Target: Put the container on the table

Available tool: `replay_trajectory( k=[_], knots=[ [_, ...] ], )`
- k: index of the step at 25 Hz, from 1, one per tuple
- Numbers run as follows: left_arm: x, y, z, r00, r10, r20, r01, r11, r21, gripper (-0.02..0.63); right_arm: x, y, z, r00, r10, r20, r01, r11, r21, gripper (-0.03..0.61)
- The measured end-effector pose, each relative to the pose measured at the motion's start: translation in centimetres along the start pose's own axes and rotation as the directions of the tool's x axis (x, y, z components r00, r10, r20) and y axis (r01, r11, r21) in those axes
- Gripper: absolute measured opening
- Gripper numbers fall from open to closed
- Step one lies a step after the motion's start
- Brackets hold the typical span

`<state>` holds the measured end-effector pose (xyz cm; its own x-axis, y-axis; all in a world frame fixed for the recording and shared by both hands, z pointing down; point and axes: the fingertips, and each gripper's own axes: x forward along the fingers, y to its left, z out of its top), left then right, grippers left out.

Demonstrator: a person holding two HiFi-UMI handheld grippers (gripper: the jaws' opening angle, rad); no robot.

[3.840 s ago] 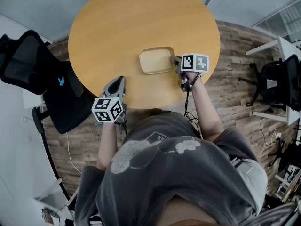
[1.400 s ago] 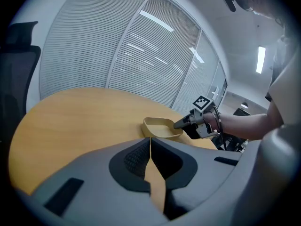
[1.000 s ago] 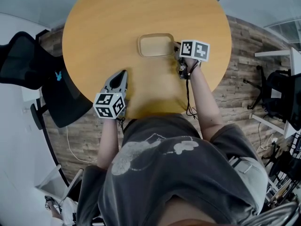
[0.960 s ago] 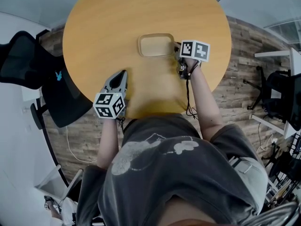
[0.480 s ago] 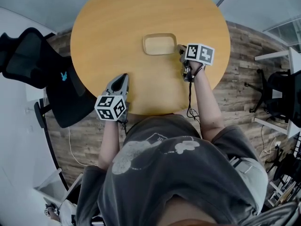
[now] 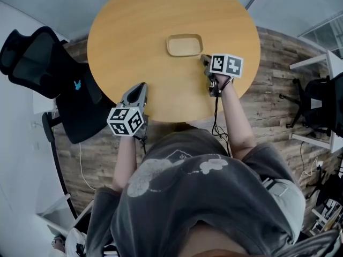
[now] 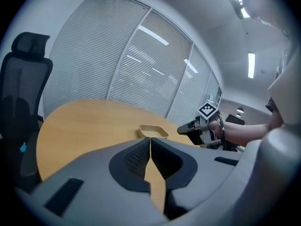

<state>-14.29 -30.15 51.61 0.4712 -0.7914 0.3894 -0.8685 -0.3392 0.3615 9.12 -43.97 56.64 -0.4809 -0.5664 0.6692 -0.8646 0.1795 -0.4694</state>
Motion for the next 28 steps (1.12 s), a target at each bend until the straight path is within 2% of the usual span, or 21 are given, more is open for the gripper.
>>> replay_trajectory(
  k=[8, 13, 25, 28],
  knots=[
    [-4.4, -1.0, -0.5, 0.999, -0.013, 0.033, 0.012, 1.0, 0.026, 0.0, -2.7, 4.0, -4.0, 0.999, 0.04, 0.007, -0.04, 0.999, -0.025, 0.067],
    [-7.3, -1.8, -1.9, 0.999, -0.028, 0.04, 0.027, 0.999, 0.032, 0.0, -4.4, 5.9, -7.3, 0.999, 0.046, -0.008, -0.047, 0.997, -0.059, 0.067],
    [-15.1, -3.5, -6.2, 0.998, -0.045, 0.046, 0.045, 0.999, 0.017, 0.0, -9.7, 9.9, -15.3, 0.997, 0.071, 0.008, -0.071, 0.996, -0.054, 0.057],
    [-16.6, -4.3, -7.2, 0.997, -0.054, 0.048, 0.053, 0.998, 0.018, 0.0, -11.2, 10.3, -17.2, 0.997, 0.074, 0.02, -0.073, 0.997, -0.038, 0.005]
  ],
)
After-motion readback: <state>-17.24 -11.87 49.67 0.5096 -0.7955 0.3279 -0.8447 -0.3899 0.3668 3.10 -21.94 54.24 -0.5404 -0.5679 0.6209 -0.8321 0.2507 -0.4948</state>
